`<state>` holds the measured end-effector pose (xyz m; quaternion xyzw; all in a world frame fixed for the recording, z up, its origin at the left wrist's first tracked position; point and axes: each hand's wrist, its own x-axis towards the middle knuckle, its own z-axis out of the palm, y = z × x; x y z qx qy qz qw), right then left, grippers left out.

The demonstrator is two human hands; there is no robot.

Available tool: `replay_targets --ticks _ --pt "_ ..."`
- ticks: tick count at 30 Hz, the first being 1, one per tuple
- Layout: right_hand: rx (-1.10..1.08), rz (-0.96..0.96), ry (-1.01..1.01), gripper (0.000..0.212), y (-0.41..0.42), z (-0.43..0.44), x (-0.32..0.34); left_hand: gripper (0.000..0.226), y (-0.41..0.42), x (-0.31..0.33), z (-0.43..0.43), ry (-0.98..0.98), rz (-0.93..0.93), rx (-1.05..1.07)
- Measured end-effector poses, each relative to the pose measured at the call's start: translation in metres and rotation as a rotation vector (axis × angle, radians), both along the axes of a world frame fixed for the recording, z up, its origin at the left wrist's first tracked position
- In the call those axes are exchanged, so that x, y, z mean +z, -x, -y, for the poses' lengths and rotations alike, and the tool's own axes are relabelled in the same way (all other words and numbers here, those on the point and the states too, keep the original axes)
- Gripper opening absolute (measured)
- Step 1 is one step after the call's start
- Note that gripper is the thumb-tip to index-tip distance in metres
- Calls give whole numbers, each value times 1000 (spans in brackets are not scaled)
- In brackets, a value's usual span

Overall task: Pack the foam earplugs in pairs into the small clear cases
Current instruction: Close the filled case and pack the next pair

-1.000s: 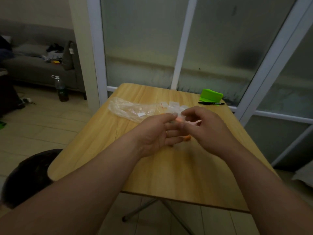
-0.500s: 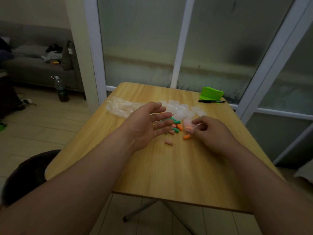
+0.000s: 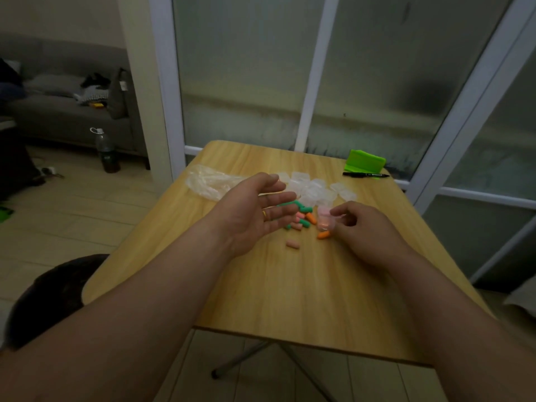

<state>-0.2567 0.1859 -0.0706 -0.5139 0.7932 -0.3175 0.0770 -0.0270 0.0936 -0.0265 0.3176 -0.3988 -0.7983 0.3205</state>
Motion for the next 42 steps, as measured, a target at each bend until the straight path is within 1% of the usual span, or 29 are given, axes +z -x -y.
replay_targets --ticks 6,10,18,21,24,26,28,30,32,34,35,37,42 --pt "-56 -23 76 19 2 5 2 36 -3 1 3 -14 5 23" --pt "-93 -54 115 21 4 26 11 37 -1 3 8 -23 -10 53" --pt "-141 -248 -50 35 1 78 23 37 6 9 16 -55 -47 96" --pt "-170 -276 -128 33 -5 91 25 37 7 8 17 -54 -45 95" --pt "-200 -274 -135 28 -11 96 26 36 6 9 18 -54 -38 89" --pt "-202 -263 -122 28 -15 95 26 36 6 9 19 -48 -34 91" --pt "-183 -214 -61 35 -16 91 27 35 6 8 20 -36 -26 92" --pt "-145 -100 44 39 -19 84 33 34 6 8 19 8 6 87" --pt "-96 54 165 28 -25 75 44 31 5 8 16 90 69 73" --pt "-46 278 242 14 -36 64 53 28 6 7 12 201 156 46" --pt "-23 389 248 11 -43 58 56 27 6 5 11 261 193 27" --pt "25 528 233 9 -53 45 61 24 5 3 6 360 227 -5" --pt "79 645 229 14 -70 23 51 24 -1 0 -7 469 213 -85"
